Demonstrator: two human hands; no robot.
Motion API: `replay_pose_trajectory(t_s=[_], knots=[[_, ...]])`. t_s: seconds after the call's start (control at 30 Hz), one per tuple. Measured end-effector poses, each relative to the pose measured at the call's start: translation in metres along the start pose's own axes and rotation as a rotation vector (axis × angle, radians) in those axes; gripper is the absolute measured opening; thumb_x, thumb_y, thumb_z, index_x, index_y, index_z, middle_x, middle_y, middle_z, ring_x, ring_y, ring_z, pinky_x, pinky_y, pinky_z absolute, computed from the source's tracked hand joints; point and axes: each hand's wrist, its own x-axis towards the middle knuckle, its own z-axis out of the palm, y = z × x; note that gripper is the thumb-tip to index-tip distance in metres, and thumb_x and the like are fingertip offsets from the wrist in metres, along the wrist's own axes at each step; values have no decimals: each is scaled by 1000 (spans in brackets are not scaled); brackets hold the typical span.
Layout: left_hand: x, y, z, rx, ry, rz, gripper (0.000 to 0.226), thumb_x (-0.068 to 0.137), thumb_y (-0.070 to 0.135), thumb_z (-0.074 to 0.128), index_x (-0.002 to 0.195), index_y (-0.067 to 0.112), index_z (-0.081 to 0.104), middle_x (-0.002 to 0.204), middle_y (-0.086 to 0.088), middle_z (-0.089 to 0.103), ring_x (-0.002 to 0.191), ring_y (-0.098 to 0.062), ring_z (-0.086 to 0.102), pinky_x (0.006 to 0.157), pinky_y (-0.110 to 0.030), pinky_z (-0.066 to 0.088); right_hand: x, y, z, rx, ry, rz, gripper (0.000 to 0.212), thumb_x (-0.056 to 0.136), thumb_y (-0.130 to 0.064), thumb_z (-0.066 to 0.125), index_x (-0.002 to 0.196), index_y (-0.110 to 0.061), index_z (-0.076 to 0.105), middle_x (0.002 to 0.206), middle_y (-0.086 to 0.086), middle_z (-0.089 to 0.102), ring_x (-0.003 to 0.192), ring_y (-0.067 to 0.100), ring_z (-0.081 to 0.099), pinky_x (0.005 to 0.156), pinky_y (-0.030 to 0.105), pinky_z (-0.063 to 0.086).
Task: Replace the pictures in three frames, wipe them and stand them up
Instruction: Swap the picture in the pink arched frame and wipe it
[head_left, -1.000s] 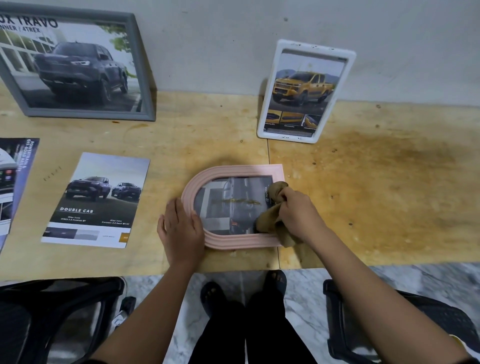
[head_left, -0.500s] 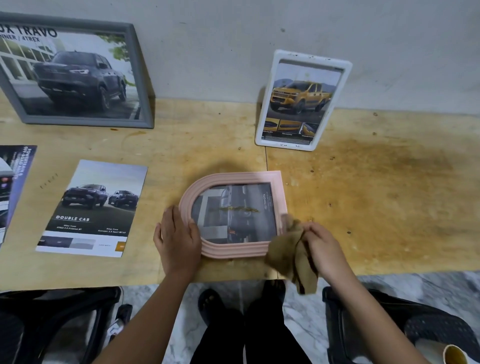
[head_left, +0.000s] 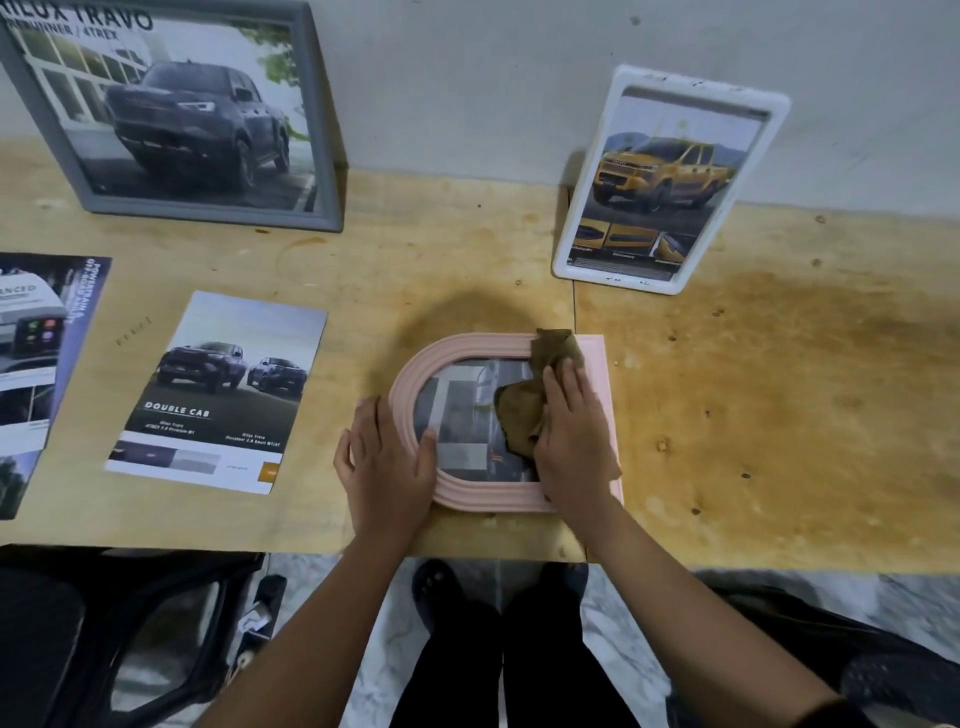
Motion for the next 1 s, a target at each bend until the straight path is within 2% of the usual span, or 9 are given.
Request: replay_pose_trajectory(t_s=[0.17, 0.33, 0.5, 0.57, 0.67, 0.77, 0.87, 0.93, 1.0], knots=[[0, 2, -2, -1, 11, 6, 65, 87, 48, 30, 137, 7, 35, 141, -11, 41, 130, -27, 40, 110, -45, 22, -4, -34, 10, 130, -105, -12, 57, 90, -29, 23, 143, -13, 36, 152, 7, 29, 143, 26, 21, 117, 39, 22], [1, 3, -1, 22, 18, 12, 61, 88, 46, 32, 135, 7, 37, 138, -10, 43, 126, -28, 44, 108, -46, 26, -5, -46, 13, 196, -261, -217, 63, 85, -39, 24, 139, -12, 42, 149, 5, 37, 140, 26, 28, 113, 39, 25], [1, 1, 2, 49, 9, 3, 56, 89, 38, 38, 137, 9, 36, 138, -7, 43, 126, -25, 43, 108, -45, 27, 7, -37, 5, 196, -483, -473, 44, 88, -16, 38, 127, -9, 57, 143, 8, 46, 135, 28, 36, 113, 41, 28], [1, 2, 1, 45, -13, -9, 56, 89, 34, 40, 139, 10, 34, 141, -5, 41, 130, -22, 40, 111, -43, 22, 8, -37, -2, 208, -581, -549, 39, 89, -10, 42, 125, -9, 59, 141, 6, 48, 134, 23, 37, 114, 35, 27], [1, 4, -2, 48, -20, -19, 53, 90, 25, 47, 140, 10, 33, 142, -4, 40, 133, -20, 37, 112, -42, 20, 11, -31, -15, 244, -676, -542, 35, 93, -4, 43, 121, -11, 62, 138, 4, 52, 131, 17, 40, 111, 22, 22], [0, 6, -5, 28, -29, -10, 54, 92, 28, 47, 140, 8, 33, 142, -6, 40, 133, -23, 37, 113, -43, 19, 14, -11, -37, 227, -746, -539, 36, 87, -8, 40, 109, -13, 67, 117, 5, 62, 111, 19, 52, 100, 29, 38], [0, 6, -5, 14, -16, -16, 55, 91, 34, 40, 139, 8, 35, 141, -7, 41, 131, -24, 40, 112, -44, 21, 24, 5, -63, 152, -868, -443, 34, 80, 0, 42, 98, -10, 70, 99, 5, 63, 94, 19, 55, 88, 31, 43], [-1, 6, -5, 21, -6, -10, 58, 88, 36, 36, 139, 7, 36, 141, -8, 42, 130, -25, 41, 111, -45, 22, 34, 6, -78, 36, -853, -350, 35, 79, 3, 42, 95, -10, 70, 95, 4, 65, 90, 20, 56, 84, 33, 44], [-1, 6, -5, 22, -3, -11, 59, 88, 37, 36, 138, 6, 36, 141, -8, 42, 130, -26, 41, 111, -45, 22, 39, -6, -83, 5, -605, -355, 34, 82, -6, 40, 100, -12, 69, 101, 4, 66, 92, 19, 54, 82, 32, 42]])
